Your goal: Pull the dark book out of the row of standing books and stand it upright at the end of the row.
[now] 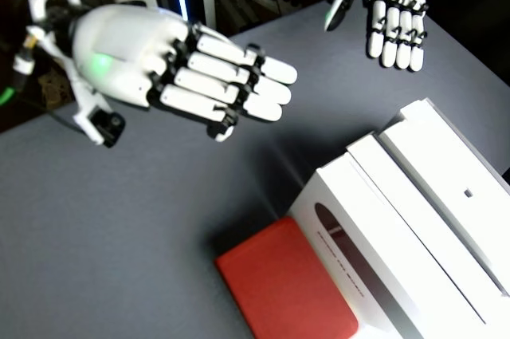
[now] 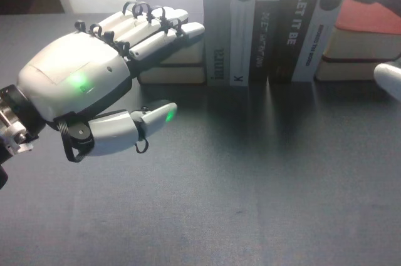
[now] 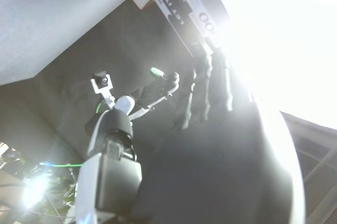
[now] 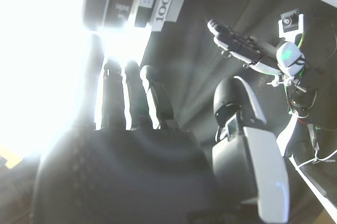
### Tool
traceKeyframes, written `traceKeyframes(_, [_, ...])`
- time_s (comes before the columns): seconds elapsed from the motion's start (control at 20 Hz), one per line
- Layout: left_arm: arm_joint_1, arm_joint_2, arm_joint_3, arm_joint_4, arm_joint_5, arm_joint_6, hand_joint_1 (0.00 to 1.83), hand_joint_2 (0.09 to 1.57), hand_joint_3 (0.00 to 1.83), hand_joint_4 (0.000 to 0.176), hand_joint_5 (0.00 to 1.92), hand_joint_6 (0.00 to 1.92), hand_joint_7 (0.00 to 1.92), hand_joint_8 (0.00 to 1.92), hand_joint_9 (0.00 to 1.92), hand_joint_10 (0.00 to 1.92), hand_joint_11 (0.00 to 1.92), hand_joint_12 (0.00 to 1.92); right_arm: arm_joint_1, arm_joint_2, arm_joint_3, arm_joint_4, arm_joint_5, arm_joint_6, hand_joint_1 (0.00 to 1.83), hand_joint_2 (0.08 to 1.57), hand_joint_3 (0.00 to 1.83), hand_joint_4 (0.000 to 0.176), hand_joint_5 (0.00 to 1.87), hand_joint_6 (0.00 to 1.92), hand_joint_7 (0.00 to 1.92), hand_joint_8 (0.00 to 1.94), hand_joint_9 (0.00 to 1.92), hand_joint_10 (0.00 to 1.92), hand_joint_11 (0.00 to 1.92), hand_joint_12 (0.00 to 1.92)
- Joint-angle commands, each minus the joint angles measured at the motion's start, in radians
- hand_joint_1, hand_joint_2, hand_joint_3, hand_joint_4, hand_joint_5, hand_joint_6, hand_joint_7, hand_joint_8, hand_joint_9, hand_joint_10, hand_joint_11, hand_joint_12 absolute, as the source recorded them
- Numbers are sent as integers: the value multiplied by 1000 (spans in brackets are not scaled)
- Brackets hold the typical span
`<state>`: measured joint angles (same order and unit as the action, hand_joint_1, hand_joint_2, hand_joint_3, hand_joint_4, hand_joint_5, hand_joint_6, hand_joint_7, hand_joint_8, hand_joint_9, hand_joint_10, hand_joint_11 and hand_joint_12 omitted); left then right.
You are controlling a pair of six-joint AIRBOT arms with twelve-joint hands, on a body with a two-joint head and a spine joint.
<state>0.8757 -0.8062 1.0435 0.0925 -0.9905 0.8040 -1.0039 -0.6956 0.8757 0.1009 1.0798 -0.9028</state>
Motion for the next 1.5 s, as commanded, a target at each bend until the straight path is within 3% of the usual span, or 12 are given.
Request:
traceKeyframes(0.0, [-13,-5,-5,-10,-129,-1,333,1412,11,42,84,34,20,4,17,13,0,275,6,-2,4,17,132,0,288,1347,22,0,27,269,33,11,1,74,0,447])
traceKeyframes(0.1, [-13,-6,-5,-10,-131,-1,266,1411,4,35,95,25,36,6,35,18,0,276,5,-6,6,17,132,0,294,1360,3,0,54,205,38,2,0,73,0,478])
traceKeyframes(0.2, [-13,-7,-5,-10,-138,-1,260,1409,1,25,113,16,46,3,46,17,0,307,6,-7,9,16,132,0,314,1374,2,0,55,130,5,0,0,4,0,36])
traceKeyframes(0.4, [-13,-7,-5,-10,-144,-1,202,1423,3,28,108,6,38,0,23,4,0,247,6,-6,13,16,143,0,313,1375,1,0,74,131,20,6,12,7,4,7])
traceKeyframes(0.55, [-10,-6,-7,-11,-147,-1,279,1425,0,49,84,1,3,0,0,0,0,92,29,-6,24,16,161,0,296,1364,0,0,1,421,13,4,1,3,0,1200])
traceKeyframes(0.6, [-9,-6,-8,-11,-147,-1,331,1418,0,47,86,2,5,2,0,0,0,89,44,-6,29,16,162,0,336,1358,0,0,0,375,2,0,0,0,0,1127])
traceKeyframes(0.65, [-8,-5,-8,-11,-147,-1,349,1412,0,51,86,1,7,1,0,0,0,132,57,-8,35,16,162,0,318,1371,4,0,0,318,0,0,0,0,0,483])
traceKeyframes(0.7, [-7,-5,-9,-11,-148,-1,338,1409,1,72,60,2,0,0,0,0,0,15,70,-11,41,16,162,0,482,1395,5,0,23,248,0,0,0,0,0,18])
traceKeyframes(0.85, [-5,-3,-9,-11,-145,-1,287,1413,2,60,66,6,0,0,0,0,0,0,133,-27,70,16,148,-5,442,1417,11,0,79,267,0,0,0,0,0,0])
traceKeyframes(0.95, [-5,-4,-9,-12,-144,-1,242,1414,3,57,73,7,0,0,0,0,6,3,191,-42,83,15,108,-44,134,1427,5,0,51,394,0,0,0,0,0,0])
traceKeyframes(1.2, [9,0,-11,-17,-149,-1,263,1417,1,32,117,11,1,0,10,4,6,3,369,-117,150,16,-80,-153,38,1391,0,0,112,554,0,0,0,0,0,0])
traceKeyframes(1.45, [13,3,-12,-17,-154,-1,220,1423,1,56,91,8,0,0,0,0,0,0,484,-176,194,36,-242,-278,0,1344,0,0,193,417,0,0,0,0,0,0])
